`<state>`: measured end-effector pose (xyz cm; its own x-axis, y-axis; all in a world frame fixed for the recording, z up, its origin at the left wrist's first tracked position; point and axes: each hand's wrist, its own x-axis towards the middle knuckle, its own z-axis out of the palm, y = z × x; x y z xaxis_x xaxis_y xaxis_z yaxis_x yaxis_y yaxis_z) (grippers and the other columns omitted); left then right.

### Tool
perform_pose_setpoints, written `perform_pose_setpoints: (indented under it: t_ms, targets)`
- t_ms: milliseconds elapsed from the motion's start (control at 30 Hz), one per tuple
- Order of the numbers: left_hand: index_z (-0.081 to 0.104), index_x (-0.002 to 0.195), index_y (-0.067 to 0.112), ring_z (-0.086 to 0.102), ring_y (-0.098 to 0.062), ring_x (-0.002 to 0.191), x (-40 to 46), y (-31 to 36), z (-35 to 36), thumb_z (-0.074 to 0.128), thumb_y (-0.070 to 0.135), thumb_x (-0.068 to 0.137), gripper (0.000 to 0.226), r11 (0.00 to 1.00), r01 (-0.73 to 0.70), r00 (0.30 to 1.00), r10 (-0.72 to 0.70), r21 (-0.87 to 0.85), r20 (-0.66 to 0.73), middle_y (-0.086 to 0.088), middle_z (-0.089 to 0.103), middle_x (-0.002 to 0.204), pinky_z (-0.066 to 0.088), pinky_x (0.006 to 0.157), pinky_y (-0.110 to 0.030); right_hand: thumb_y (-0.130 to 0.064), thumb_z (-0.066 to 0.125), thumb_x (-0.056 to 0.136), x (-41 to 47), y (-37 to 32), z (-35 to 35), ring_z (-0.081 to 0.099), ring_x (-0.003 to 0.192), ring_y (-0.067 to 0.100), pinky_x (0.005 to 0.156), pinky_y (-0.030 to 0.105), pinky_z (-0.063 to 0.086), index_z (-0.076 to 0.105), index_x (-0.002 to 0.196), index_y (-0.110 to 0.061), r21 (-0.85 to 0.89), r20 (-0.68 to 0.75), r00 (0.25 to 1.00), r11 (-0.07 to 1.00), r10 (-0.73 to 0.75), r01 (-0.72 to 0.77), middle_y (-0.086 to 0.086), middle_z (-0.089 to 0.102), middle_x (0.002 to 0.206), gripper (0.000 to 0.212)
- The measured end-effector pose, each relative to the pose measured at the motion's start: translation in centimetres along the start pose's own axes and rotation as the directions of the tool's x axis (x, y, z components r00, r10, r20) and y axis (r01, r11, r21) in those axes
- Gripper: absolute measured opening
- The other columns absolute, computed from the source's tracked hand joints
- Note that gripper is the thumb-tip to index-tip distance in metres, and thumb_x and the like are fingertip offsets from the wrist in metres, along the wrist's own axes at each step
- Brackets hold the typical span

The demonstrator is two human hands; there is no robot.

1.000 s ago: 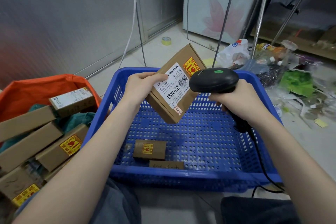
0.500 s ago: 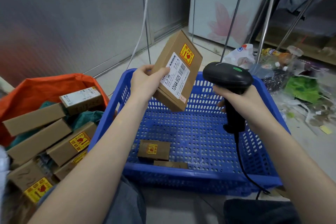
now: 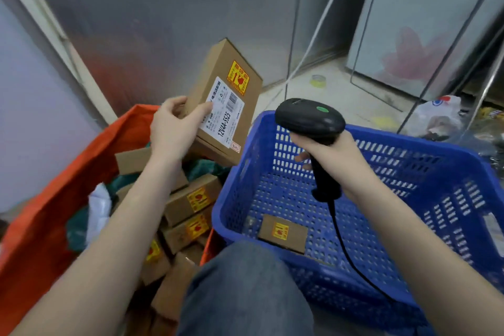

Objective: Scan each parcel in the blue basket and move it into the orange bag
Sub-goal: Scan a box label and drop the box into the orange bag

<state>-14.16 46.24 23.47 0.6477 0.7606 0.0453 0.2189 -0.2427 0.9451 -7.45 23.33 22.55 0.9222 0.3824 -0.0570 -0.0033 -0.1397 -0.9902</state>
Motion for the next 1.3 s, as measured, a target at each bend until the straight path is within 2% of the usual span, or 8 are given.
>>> perform_pose_setpoints:
  t_ms: [133,400,500,567,800,1000,1100,1300]
  targets:
    - [0.059,0.105,0.032,0.066,-0.015,0.098,2.4,-4.4,-6.5,0.075,0.055,0.061,0.051,0.996,0.091,0.995,-0.091,0.019,-0.031,0.005,0.067,0.108,0.053,0.090,-0.040,-0.024,0.071,0.085,1.8,-0.1,6.3,0.068,0.065,0.007,0.057,0.023,0.054,0.064,0.102,-0.030,-0.046,0.148,0.989,0.999,0.009,-0.002,-0.004,0.070,0.081,0.019]
    - [0.066,0.117,0.018,0.061,-0.005,0.084,4.9,-12.8,-12.2,0.068,0.034,0.085,0.036,0.963,0.268,0.963,-0.267,0.038,-0.027,0.000,0.067,0.102,0.045,0.069,-0.017,-0.026,0.072,0.084,3.8,2.4,14.2,0.071,0.076,0.014,0.058,0.022,0.056,0.063,0.105,-0.028,-0.189,0.321,0.942,0.981,0.092,-0.032,0.001,0.072,0.095,0.023]
    - [0.067,0.114,0.024,0.064,-0.012,0.091,4.8,-14.7,-12.1,0.066,0.035,0.083,0.032,0.946,0.317,0.948,-0.315,0.065,-0.037,0.000,0.068,0.106,0.051,0.073,-0.026,-0.026,0.072,0.084,4.2,3.3,15.0,0.071,0.081,0.023,0.058,0.024,0.056,0.064,0.106,-0.027,-0.214,0.318,0.940,0.975,0.123,-0.055,0.009,0.072,0.095,0.023]
    - [0.065,0.119,0.029,0.064,-0.020,0.106,4.8,-15.4,-11.9,0.063,0.046,0.069,0.053,0.938,0.306,0.952,-0.304,0.163,-0.036,0.001,0.067,0.117,0.052,0.090,-0.040,-0.026,0.072,0.084,4.3,3.8,15.0,0.071,0.076,0.021,0.057,0.024,0.056,0.064,0.111,-0.024,-0.220,0.314,0.939,0.973,0.143,-0.075,0.008,0.072,0.093,0.028]
    - [0.037,0.145,0.023,0.028,-0.020,0.141,4.1,-11.5,-9.2,0.063,0.026,0.087,0.064,0.944,0.023,1.000,-0.021,0.329,-0.010,-0.004,0.029,0.153,0.026,0.116,-0.042,-0.027,0.073,0.083,4.7,4.3,12.3,0.063,0.054,0.015,0.066,0.036,0.056,0.066,0.101,-0.023,-0.198,0.233,0.961,0.975,0.148,-0.103,0.010,0.069,0.080,0.020]
    - [0.044,0.140,0.023,0.029,-0.011,0.139,2.0,-6.9,-1.0,0.061,0.016,0.087,0.056,0.932,-0.256,0.956,0.205,0.256,0.210,0.000,0.033,0.149,0.018,0.112,-0.021,-0.025,0.070,0.086,4.5,5.5,6.6,0.063,0.053,0.010,0.072,0.038,0.056,0.064,0.098,-0.028,-0.141,0.098,0.990,0.986,0.105,-0.091,0.007,0.067,0.076,0.013]
    - [0.049,0.137,0.019,0.029,-0.011,0.138,0.7,-6.4,4.2,0.061,0.012,0.087,0.051,0.913,-0.330,0.907,0.236,0.240,0.350,-0.001,0.037,0.147,0.015,0.102,-0.009,-0.028,0.069,0.086,4.2,6.7,2.8,0.063,0.057,0.012,0.072,0.037,0.054,0.065,0.107,-0.021,-0.109,0.017,0.990,0.985,0.140,-0.137,0.005,0.066,0.076,0.023]
    - [0.045,0.139,0.017,0.027,-0.016,0.141,-0.9,-8.6,13.6,0.057,0.019,0.092,0.049,0.888,-0.359,0.781,0.117,0.288,0.613,-0.003,0.033,0.149,0.022,0.111,-0.025,-0.021,0.071,0.086,4.6,10.7,-3.6,0.064,0.053,0.008,0.061,0.027,0.053,0.063,0.109,-0.020,-0.054,-0.080,0.980,0.981,0.183,-0.188,-0.004,0.066,0.068,0.025]
